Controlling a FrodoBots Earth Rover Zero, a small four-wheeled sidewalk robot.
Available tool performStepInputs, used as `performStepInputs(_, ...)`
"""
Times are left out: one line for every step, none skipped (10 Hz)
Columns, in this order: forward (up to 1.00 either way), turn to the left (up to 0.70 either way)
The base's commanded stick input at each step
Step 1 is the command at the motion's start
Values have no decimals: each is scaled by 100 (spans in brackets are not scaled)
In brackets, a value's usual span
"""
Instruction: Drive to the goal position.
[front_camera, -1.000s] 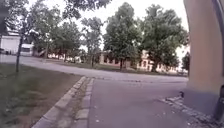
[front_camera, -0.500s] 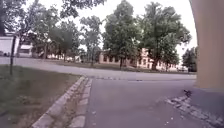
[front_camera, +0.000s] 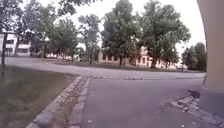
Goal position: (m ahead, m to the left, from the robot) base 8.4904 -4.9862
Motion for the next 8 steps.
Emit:
performStepInputs(45,0)
performStepInputs(45,0)
performStepInputs(45,0)
performStepInputs(45,0)
performStepInputs(45,0)
performStepInputs(45,0)
performStepInputs(45,0)
performStepInputs(45,0)
